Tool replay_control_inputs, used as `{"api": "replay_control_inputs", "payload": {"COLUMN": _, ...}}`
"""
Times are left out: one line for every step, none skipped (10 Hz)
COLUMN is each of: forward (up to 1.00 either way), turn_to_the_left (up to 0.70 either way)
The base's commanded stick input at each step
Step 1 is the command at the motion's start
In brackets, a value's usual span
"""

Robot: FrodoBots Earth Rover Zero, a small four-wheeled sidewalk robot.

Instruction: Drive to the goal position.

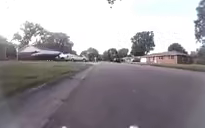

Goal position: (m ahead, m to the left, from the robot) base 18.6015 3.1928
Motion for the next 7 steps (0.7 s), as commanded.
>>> {"api": "replay_control_inputs", "payload": {"forward": 1.0, "turn_to_the_left": 0.0}}
{"api": "replay_control_inputs", "payload": {"forward": 1.0, "turn_to_the_left": 0.0}}
{"api": "replay_control_inputs", "payload": {"forward": 1.0, "turn_to_the_left": 0.0}}
{"api": "replay_control_inputs", "payload": {"forward": 1.0, "turn_to_the_left": 0.0}}
{"api": "replay_control_inputs", "payload": {"forward": 1.0, "turn_to_the_left": 0.0}}
{"api": "replay_control_inputs", "payload": {"forward": 1.0, "turn_to_the_left": 0.0}}
{"api": "replay_control_inputs", "payload": {"forward": 1.0, "turn_to_the_left": 0.0}}
